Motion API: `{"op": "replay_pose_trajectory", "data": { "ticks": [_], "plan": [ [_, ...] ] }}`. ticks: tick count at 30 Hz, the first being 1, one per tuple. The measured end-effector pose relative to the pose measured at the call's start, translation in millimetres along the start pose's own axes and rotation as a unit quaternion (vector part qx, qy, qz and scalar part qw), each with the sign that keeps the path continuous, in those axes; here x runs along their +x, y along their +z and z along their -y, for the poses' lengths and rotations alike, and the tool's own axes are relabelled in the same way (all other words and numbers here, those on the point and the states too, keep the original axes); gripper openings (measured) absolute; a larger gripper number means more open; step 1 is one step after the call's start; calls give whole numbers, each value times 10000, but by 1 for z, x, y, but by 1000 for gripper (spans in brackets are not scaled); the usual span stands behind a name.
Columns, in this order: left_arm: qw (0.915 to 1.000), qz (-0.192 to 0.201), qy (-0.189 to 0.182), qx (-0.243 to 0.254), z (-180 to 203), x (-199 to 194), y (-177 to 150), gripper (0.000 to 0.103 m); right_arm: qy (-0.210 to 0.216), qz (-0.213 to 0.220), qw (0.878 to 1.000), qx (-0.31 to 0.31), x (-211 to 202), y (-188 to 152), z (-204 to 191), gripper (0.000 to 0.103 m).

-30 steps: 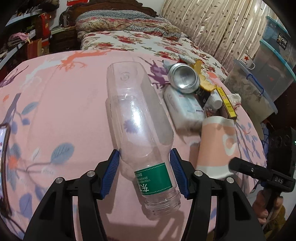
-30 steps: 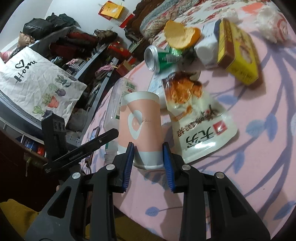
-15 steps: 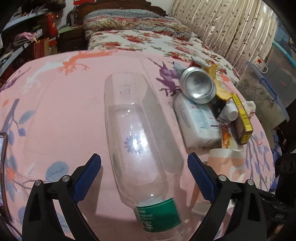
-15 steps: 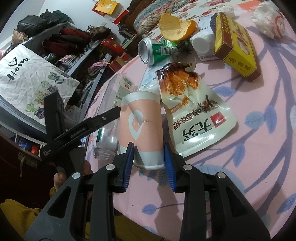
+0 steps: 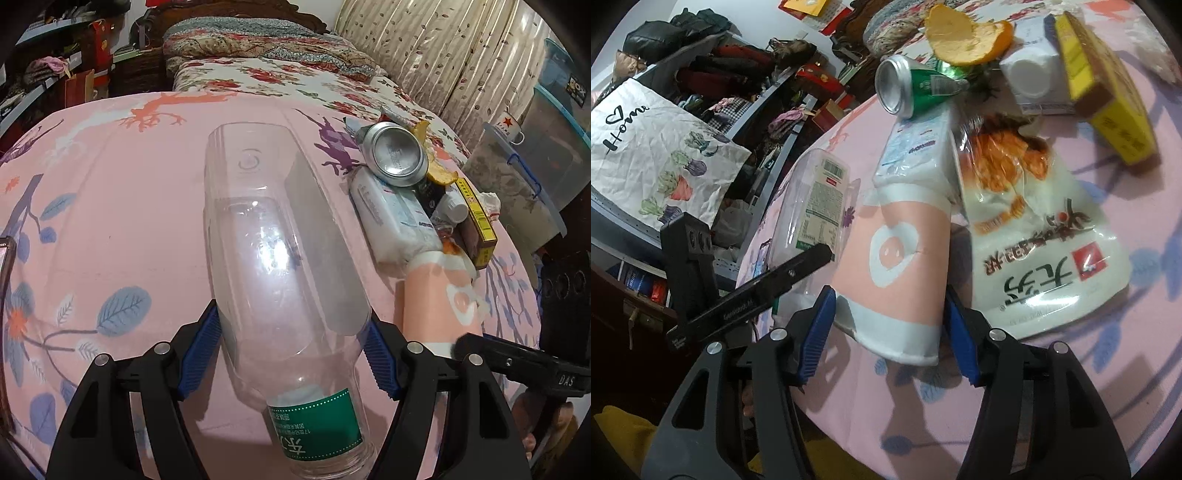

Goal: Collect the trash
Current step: 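Carry the bottle and cup with both tools over the beige wastebasket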

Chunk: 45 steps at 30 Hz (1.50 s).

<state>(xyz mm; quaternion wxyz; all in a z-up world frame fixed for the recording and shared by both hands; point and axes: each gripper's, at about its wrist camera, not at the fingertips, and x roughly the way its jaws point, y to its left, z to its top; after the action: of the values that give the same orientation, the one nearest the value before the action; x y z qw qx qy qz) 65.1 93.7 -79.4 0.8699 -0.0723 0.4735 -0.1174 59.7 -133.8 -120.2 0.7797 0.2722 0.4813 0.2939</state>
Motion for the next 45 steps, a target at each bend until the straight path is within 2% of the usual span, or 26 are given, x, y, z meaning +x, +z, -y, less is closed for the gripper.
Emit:
{"op": "replay_pose_trajectory", "data": {
  "ticks": [2,4,10,16,19,22,25,28,34,39,43,45],
  "plan": [
    [10000,-5,-2,-22,0,-1,0,68,42,-65,10000,-43,2,-1,-1,37],
    [10000,-25,-7,-51,-2,-2,0,68,107,-21,9998,-164,-2,-2,-5,31],
    [9992,259,-56,-304,-16,-29,4,67,306,446,9964,-660,-34,-2,-25,28],
    [9967,762,-130,-249,-9,-71,22,67,303,1012,9923,-645,-71,6,-14,28],
    [9959,869,-253,25,12,-80,32,67,238,1246,9907,-496,-92,7,4,28],
    [9950,799,-502,335,42,-78,45,67,133,1537,9876,-287,-116,8,27,28],
    [9919,699,-763,731,82,-70,58,67,-50,1942,9809,31,-148,9,57,28],
    [9853,579,-1065,1204,131,-58,71,67,-215,2321,9718,367,-180,5,90,28],
    [9643,49,-1654,2065,248,-12,95,67,-677,3125,9406,1142,-255,-14,164,28],
    [9330,-502,-2152,2839,370,40,103,67,-1049,3783,9018,1804,-322,-32,231,28],
    [9061,-1015,-2445,3300,462,90,103,68,-1393,4174,8647,2422,-373,-36,291,28],
    [8875,-1438,-2579,3537,511,126,100,68,-1596,4221,8557,2533,-387,-33,309,28]
  ]
}}
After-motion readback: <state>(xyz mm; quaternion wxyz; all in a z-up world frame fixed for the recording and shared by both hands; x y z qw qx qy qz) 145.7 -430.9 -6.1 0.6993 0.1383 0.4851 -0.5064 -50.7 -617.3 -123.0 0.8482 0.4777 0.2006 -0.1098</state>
